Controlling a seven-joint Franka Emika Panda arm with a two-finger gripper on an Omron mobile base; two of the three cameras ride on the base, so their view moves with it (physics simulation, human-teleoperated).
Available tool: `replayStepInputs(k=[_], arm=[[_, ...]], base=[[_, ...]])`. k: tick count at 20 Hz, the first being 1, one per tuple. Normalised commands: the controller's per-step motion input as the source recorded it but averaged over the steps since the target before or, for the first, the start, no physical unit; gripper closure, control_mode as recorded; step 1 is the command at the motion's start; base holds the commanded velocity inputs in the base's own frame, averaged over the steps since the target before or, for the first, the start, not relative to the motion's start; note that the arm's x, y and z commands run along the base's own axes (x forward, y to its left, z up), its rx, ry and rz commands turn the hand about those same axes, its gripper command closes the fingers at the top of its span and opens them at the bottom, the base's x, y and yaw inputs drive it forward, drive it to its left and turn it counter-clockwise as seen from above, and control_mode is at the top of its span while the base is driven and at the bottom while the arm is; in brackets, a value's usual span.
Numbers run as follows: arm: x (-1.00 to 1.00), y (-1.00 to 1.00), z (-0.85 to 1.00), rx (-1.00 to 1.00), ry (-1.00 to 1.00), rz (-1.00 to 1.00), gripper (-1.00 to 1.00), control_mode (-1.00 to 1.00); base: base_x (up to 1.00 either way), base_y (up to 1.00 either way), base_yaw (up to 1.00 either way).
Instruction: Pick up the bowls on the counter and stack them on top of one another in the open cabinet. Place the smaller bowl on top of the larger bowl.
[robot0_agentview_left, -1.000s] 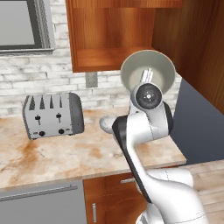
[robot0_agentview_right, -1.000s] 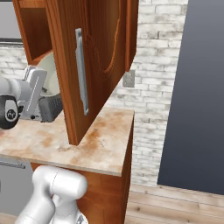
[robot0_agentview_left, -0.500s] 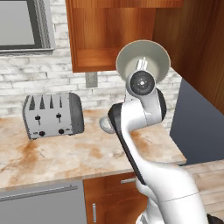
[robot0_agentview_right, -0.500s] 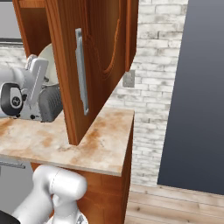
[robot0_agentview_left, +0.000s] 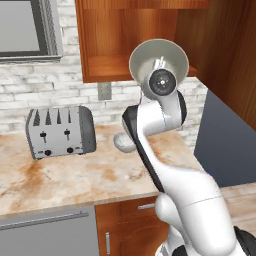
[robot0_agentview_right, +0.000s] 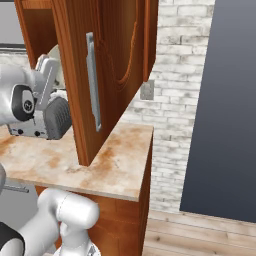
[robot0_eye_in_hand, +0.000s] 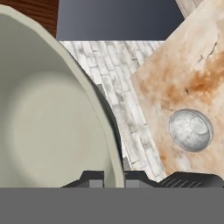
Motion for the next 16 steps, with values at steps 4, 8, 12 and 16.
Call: replayStepInputs(k=[4, 8, 12, 16], arm=[[0.40, 0.00, 0.10, 0.07, 0.00, 0.09, 1.00, -1.00], [0.36, 0.00, 0.19, 0.03, 0.00, 0.09, 1.00, -1.00], [0.31, 0.01, 0.22, 0.00, 0.01, 0.08, 1.00, -1.00], [0.24, 0.03, 0.20, 0.00, 0.03, 0.06, 1.00, -1.00]], base=[[0.00, 0.00, 0.00], [0.00, 0.00, 0.00], [0.00, 0.00, 0.00], [0.00, 0.00, 0.00]])
